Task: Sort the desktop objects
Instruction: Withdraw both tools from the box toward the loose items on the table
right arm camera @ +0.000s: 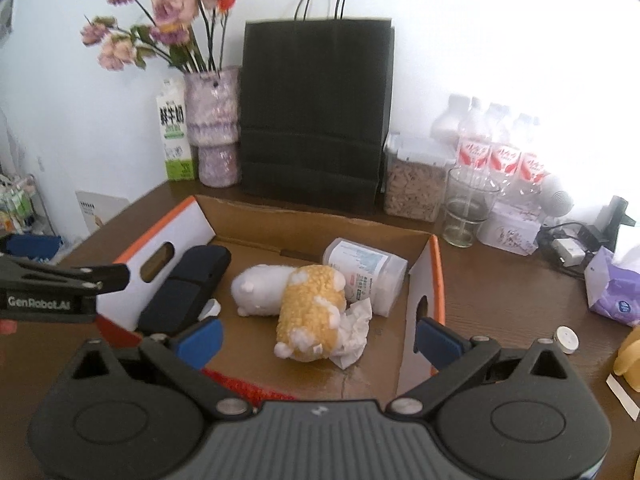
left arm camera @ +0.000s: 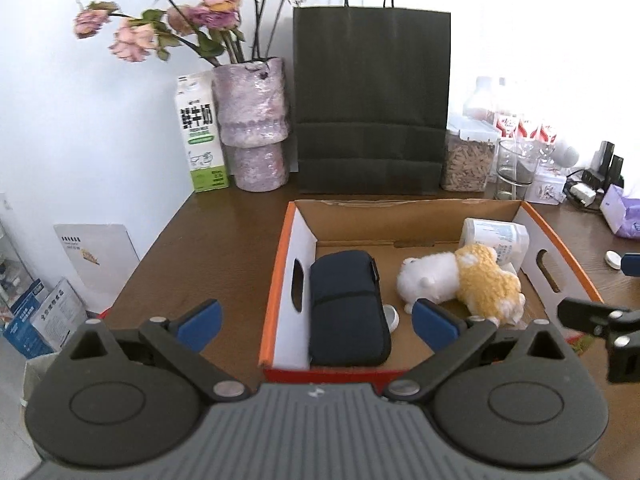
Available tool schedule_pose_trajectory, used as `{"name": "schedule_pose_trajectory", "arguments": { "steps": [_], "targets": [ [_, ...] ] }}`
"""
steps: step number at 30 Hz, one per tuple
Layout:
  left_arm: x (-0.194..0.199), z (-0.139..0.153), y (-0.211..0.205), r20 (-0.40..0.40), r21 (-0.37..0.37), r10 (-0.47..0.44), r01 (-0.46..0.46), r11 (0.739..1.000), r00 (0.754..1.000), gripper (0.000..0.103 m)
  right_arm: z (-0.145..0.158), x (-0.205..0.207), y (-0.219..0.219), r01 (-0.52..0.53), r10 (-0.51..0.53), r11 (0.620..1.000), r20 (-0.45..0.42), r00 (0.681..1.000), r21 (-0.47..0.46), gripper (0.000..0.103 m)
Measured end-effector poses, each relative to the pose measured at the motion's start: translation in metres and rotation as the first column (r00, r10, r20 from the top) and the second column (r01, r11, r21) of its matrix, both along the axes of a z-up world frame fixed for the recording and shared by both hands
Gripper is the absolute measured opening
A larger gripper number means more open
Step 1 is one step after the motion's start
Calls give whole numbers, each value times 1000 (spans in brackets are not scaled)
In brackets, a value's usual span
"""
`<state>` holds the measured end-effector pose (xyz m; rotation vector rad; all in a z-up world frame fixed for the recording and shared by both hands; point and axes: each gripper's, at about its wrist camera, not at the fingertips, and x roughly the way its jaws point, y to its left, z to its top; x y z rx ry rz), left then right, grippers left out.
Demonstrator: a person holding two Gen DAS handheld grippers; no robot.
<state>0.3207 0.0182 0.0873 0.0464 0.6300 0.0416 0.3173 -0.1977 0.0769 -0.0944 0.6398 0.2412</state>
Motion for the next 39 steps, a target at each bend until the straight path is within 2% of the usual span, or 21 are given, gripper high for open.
{"name": "schedule_pose_trajectory", "arguments": {
  "steps": [8,14,19,28,39],
  "targets": [
    [-57,-9,9,76,-15,11,-10,1000,997,103,-8,-56,-17,-8,6,1000,67,998,29,103],
    [-83,-32,11,48,-16,21,-20,1000,999,103,-30,-87,-23,8,-10,999,57,998,37,103],
    [-99,-47,11,20,-50,20,-19,999,1000,103,-48,-109,-25,31,-32,999,38,999,33,103],
    [-108,-71,-3,-59,-83,-20,15,996,998,103,-72,-132,-25,27,-27,999,-17,999,30,103],
    [-92,-89,-7,-121,-80,-14,5,997,992,103,-101,-117,-34,81,-80,997,-81,993,7,103]
  ]
}}
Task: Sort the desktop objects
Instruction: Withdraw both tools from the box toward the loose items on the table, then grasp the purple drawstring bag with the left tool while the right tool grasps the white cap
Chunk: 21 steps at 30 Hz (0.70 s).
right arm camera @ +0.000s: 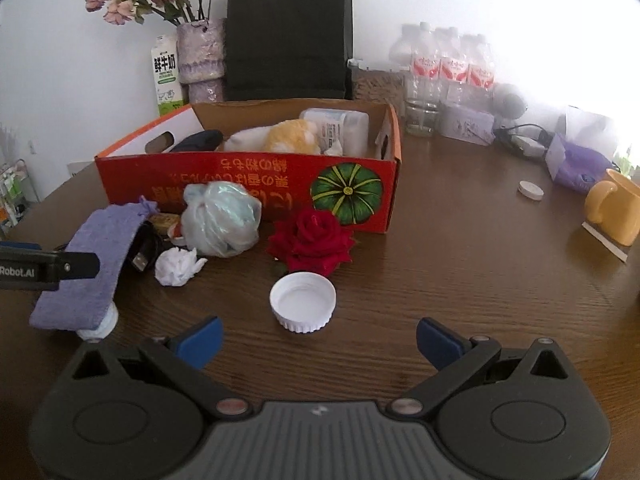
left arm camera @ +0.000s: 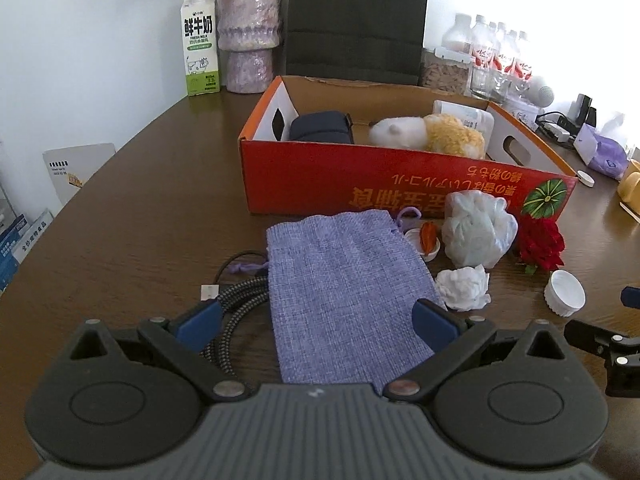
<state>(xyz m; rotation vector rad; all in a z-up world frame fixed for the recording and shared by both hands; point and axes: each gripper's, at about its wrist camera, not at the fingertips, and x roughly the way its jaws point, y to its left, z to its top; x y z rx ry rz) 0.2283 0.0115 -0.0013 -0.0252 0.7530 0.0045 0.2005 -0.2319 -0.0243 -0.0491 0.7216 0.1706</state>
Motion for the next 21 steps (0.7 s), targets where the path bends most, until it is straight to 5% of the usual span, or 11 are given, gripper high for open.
{"name": "schedule_pose_trajectory", "arguments": {
  "steps": [10,21],
  "targets": [
    [11,-4,-3,-22,19,-3,3,1000,1000,103,-9,23,8,-6,6,1000,-7,1000,-7,96],
    [13,-8,1,-30,-2,-11,11,1000,1000,103,-12,32,13,-18,18,1000,-6,1000,-9,67]
  ]
}}
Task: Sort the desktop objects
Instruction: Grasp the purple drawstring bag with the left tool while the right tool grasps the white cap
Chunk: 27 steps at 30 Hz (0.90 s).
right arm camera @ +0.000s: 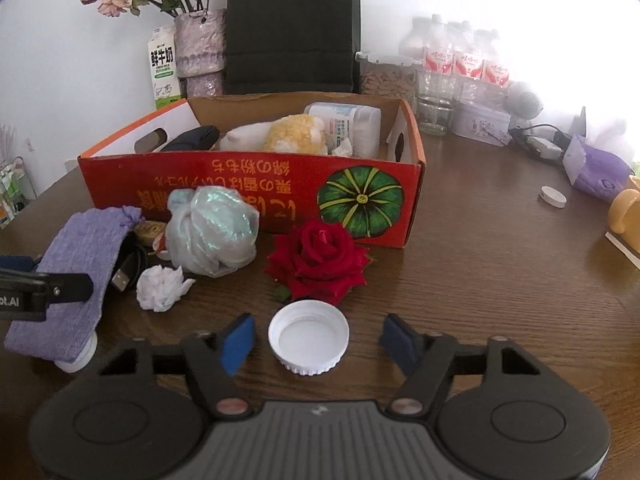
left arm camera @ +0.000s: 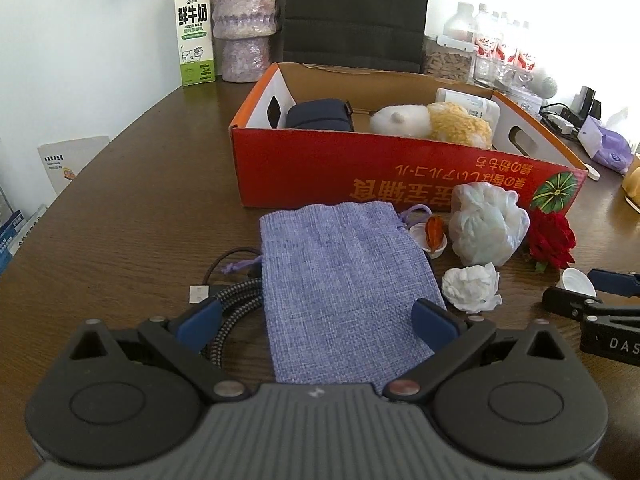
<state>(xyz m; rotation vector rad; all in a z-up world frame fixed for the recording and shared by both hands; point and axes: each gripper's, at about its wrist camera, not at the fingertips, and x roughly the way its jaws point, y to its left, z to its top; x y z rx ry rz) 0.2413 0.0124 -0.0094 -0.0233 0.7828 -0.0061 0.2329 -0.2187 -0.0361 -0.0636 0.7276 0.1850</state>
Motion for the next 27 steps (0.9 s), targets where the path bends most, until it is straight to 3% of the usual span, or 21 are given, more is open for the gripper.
{"name": "schedule_pose_trajectory", "arguments": {
  "steps": [11,16,20,22,27],
  "targets": [
    [-7,2,-3,20,30,-5,4,1000,1000,78,2,-4,1,-7,7,1000,9,1000,8,39],
    [-14,5,-9,51,85,-5,1,996,999,64,2,-7,2,-14,13,1000,9,1000,11,39],
    [-18,6,-8,61,89,-10,4,996,998,59,3,-11,3,-21,21,1000,13,1000,9,39],
    [-19,6,-9,64,105,-2,-4,995,998,35,3,-13,4,-23,23,1000,16,1000,8,39],
    [-21,5,-11,71,130,-7,-2,991,997,23,4,-15,3,-22,22,1000,19,1000,11,39]
  ]
}}
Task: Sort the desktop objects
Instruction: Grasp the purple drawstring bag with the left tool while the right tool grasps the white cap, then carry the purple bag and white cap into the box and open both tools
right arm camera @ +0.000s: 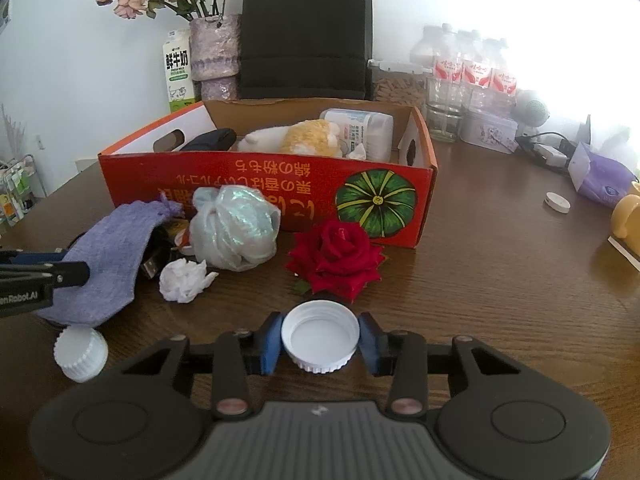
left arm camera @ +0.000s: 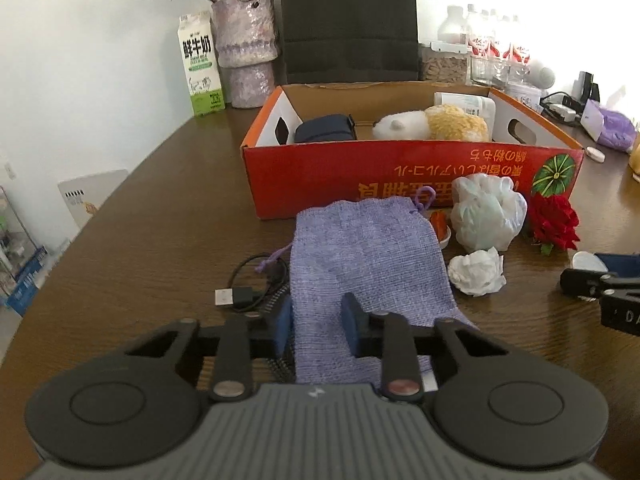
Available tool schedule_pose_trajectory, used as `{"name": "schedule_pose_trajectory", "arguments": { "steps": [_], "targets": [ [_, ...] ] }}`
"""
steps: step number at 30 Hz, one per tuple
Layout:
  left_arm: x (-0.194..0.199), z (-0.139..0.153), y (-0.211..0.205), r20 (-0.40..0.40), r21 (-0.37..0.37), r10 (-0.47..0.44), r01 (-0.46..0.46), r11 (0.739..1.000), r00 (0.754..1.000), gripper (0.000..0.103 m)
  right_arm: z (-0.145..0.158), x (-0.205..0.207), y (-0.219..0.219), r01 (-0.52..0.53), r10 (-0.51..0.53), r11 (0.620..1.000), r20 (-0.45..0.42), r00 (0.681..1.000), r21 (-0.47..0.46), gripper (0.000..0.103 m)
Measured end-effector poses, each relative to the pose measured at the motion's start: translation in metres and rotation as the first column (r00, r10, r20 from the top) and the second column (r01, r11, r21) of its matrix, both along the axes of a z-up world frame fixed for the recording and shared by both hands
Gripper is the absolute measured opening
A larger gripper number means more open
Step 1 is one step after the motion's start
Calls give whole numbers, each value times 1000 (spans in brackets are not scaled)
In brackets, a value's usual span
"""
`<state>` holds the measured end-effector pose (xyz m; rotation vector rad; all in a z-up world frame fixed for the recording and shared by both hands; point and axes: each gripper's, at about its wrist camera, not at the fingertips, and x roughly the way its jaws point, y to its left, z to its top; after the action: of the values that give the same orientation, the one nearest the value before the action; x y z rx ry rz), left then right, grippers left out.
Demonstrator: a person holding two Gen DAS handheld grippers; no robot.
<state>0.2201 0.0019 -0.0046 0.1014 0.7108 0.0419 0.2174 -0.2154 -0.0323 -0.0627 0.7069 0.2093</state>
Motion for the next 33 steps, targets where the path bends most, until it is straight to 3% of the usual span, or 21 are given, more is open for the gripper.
{"name": "schedule_pose_trajectory", "arguments": {
  "steps": [7,33],
  "targets": [
    [-6,3,2,28,9,-13,12,1000,1000,4,2,-3,-1,4,-4,1000,6,1000,3,39],
    [-27,46,-1,183,-26,-87,93,995,979,3,27,-18,-3,-9,7,1000,80,997,26,39]
  ]
}}
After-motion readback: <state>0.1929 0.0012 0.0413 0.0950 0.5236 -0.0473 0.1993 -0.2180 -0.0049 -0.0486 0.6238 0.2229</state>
